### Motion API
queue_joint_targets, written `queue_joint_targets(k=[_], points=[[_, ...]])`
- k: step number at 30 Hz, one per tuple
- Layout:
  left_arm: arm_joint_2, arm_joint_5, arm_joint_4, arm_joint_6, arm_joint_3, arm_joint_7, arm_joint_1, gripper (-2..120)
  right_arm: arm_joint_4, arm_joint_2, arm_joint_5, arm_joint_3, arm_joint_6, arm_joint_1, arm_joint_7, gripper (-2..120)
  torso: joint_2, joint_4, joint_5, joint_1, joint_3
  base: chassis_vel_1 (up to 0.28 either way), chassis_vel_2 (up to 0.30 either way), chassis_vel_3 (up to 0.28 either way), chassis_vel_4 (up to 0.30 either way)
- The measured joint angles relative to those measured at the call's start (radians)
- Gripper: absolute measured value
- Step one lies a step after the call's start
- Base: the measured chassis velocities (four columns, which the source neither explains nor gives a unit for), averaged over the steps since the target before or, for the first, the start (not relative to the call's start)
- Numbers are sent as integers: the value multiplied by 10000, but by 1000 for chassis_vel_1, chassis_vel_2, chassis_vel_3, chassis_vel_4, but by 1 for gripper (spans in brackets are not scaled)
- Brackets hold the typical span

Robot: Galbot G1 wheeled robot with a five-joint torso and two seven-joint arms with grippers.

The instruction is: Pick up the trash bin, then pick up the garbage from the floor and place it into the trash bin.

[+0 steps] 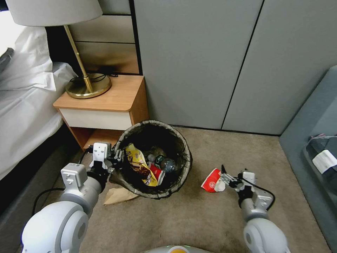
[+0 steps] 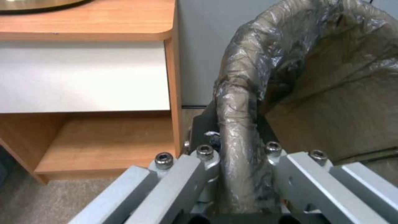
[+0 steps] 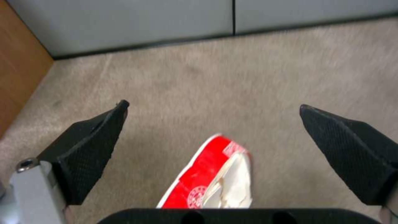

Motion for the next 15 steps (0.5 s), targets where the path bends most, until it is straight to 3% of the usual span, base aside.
queue_joint_targets(k=[5,15], points=[[-22,16,-12,9,16,-21,-13,3,-1059,266,504,-47,-441,824,90,100,0,0,-4,0,0,0,0,0,0],[-36,51,-28,23,54,-40,-41,3,-3276,599,383,-158,-263,2033,394,100,0,0,-2,0,0,0,0,0,0]])
